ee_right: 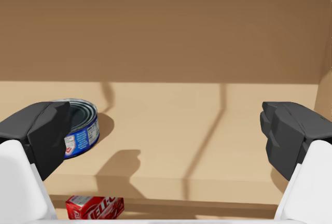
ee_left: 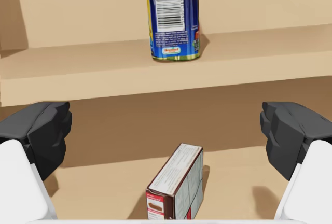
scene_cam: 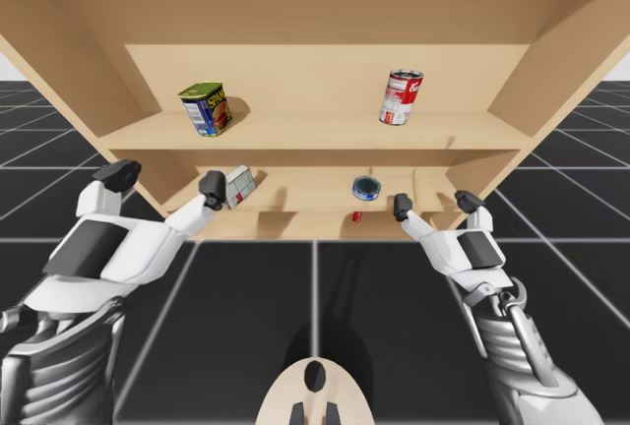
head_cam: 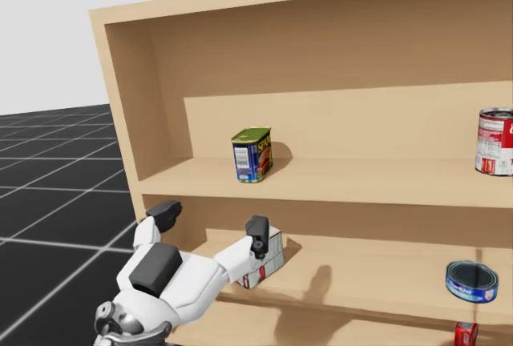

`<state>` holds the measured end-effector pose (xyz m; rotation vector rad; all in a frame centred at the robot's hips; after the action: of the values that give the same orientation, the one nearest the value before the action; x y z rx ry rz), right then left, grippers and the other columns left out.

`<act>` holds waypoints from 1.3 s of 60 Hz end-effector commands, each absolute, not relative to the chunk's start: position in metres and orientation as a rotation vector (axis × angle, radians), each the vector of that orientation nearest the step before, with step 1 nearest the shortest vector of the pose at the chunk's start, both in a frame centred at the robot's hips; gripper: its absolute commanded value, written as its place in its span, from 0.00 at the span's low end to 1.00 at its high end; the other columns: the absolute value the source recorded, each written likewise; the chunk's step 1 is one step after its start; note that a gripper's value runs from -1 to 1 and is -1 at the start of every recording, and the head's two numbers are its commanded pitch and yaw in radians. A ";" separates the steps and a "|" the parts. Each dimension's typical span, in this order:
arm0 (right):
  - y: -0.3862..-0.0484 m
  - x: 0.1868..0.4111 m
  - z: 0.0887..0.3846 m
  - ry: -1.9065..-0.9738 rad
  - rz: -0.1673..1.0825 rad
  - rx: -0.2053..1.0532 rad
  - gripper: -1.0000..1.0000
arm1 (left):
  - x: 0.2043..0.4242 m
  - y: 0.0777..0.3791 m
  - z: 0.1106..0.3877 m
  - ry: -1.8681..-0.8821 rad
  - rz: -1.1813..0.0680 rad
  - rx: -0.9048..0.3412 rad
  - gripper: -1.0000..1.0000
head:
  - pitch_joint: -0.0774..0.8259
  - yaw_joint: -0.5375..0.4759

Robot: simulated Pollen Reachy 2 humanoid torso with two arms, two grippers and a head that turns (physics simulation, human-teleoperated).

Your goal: Look through the shelves, find the meat can, and take it.

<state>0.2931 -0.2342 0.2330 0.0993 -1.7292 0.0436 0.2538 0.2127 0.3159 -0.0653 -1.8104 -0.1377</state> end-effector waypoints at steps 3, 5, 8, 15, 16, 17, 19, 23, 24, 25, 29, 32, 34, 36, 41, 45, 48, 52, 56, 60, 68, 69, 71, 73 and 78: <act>-0.234 0.293 0.231 -1.726 0.032 0.101 0.00 | 0.267 0.202 0.354 -1.778 -0.129 -0.083 0.00 | 0.27 0.84; -0.235 0.293 0.231 -1.726 0.032 0.099 0.00 | 0.274 0.202 0.358 -1.774 -0.120 -0.069 0.00 | 0.27 0.84; -0.235 0.293 0.231 -1.725 0.031 0.097 0.00 | 0.283 0.200 0.362 -1.762 -0.122 -0.061 0.00 | 0.27 0.84; -0.236 0.294 0.231 -1.723 0.027 0.095 0.00 | 0.303 0.196 0.368 -1.737 -0.119 -0.051 0.00 | 0.27 0.84; -0.236 0.294 0.231 -1.723 0.027 0.095 0.00 | 0.305 0.196 0.368 -1.734 -0.119 -0.051 0.00 | 0.28 0.84; -0.236 0.294 0.231 -1.722 0.026 0.094 0.00 | 0.308 0.196 0.368 -1.729 -0.118 -0.051 0.00 | 0.28 0.84; -0.236 0.294 0.231 -1.721 0.026 0.092 0.00 | 0.316 0.194 0.370 -1.713 -0.115 -0.052 0.00 | 0.28 0.84; -0.237 0.294 0.231 -1.721 0.024 0.092 0.00 | 0.330 0.193 0.372 -1.692 -0.104 -0.066 0.00 | 0.28 0.84; -0.237 0.294 0.231 -1.721 0.024 0.092 0.00 | 0.332 0.192 0.372 -1.688 -0.102 -0.064 0.00 | 0.28 0.84; -0.237 0.295 0.231 -1.720 0.024 0.091 0.00 | 0.339 0.192 0.373 -1.676 -0.096 -0.068 0.00 | 0.28 0.84; -0.237 0.295 0.231 -1.719 0.023 0.090 0.00 | 0.353 0.190 0.375 -1.656 -0.083 -0.075 0.00 | 0.28 0.84; -0.238 0.295 0.231 -1.718 0.023 0.089 0.00 | 0.364 0.189 0.374 -1.638 -0.073 -0.085 0.00 | 0.28 0.84; -0.238 0.295 0.231 -1.719 0.022 0.088 0.00 | 0.368 0.189 0.374 -1.632 -0.072 -0.088 0.00 | 0.28 0.84; -0.238 0.295 0.231 -1.720 0.021 0.087 0.00 | 0.372 0.189 0.374 -1.631 -0.071 -0.086 0.00 | 0.28 0.84; -0.239 0.295 0.231 -1.719 0.019 0.087 0.00 | 0.386 0.188 0.372 -1.606 -0.058 -0.092 0.00 | 0.29 0.83; -0.239 0.295 0.231 -1.717 0.019 0.086 0.00 | 0.396 0.188 0.370 -1.583 -0.045 -0.097 0.00 | 0.29 0.83; -0.239 0.295 0.231 -1.715 0.020 0.086 0.00 | 0.400 0.188 0.368 -1.566 -0.041 -0.110 0.04 | 0.29 0.83; -0.239 0.295 0.231 -1.714 0.020 0.086 0.00 | 0.403 0.189 0.366 -1.569 -0.033 -0.095 0.59 | 0.30 0.83; -0.240 0.296 0.231 -1.714 0.019 0.087 0.00 | 0.403 0.188 0.366 -1.578 -0.029 -0.088 1.00 | 0.30 0.83; -0.240 0.296 0.231 -1.713 0.018 0.086 0.00 | 0.399 0.187 0.369 -1.602 -0.031 -0.086 1.00 | 0.30 0.83; -0.240 0.297 0.230 -1.711 0.018 0.084 0.00 | 0.386 0.185 0.382 -1.661 -0.040 -0.057 1.00 | 0.30 0.82; -0.240 0.297 0.230 -1.710 0.018 0.083 0.00 | 0.383 0.185 0.385 -1.674 -0.045 -0.055 1.00 | 0.30 0.83; -0.240 0.297 0.230 -1.710 0.019 0.082 0.00 | 0.378 0.184 0.389 -1.694 -0.053 -0.054 1.00 | 0.30 0.83; -0.240 0.297 0.230 -1.710 0.018 0.082 0.00 | 0.371 0.183 0.394 -1.713 -0.059 -0.051 1.00 | 0.30 0.83; -0.240 0.297 0.230 -1.712 0.018 0.082 0.00 | 0.349 0.182 0.404 -1.755 -0.083 -0.038 1.00 | 0.30 0.83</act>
<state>0.2969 -0.2416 0.2306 0.0772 -1.7131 0.0242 0.3754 0.1846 0.3735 -0.0705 -1.7279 -0.0687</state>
